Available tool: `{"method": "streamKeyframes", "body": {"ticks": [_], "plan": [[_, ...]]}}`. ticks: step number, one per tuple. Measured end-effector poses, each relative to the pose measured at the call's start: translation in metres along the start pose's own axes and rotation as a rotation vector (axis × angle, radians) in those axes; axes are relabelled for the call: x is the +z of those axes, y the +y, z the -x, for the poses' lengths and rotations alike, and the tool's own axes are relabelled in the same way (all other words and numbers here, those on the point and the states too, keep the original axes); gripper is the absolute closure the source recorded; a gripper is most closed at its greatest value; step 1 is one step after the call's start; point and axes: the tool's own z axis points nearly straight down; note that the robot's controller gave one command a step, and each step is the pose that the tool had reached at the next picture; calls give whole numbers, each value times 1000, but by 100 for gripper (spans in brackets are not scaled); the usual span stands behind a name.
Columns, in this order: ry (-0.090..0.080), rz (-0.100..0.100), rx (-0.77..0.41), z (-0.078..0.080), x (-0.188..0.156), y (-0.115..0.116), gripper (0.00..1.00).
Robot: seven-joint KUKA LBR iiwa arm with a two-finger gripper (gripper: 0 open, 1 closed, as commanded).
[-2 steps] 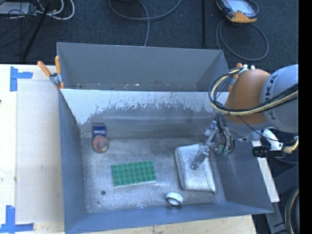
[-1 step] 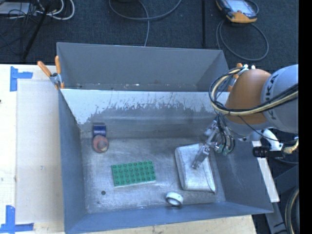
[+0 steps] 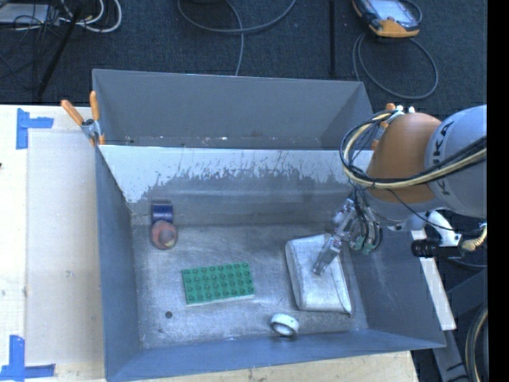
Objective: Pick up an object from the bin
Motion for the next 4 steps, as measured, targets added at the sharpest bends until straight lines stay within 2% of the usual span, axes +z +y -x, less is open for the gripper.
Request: {"method": "streamKeyframes", "body": {"ticks": [1, 2, 3, 4], "plan": [[-9, 0, -40, -20, -112, 23, 100], [-3, -5, -41, -21, -108, 22, 0], [-5, -2, -104, -47, 3, 47, 0], [3, -3, -196, -122, -18, 87, 0]]}}
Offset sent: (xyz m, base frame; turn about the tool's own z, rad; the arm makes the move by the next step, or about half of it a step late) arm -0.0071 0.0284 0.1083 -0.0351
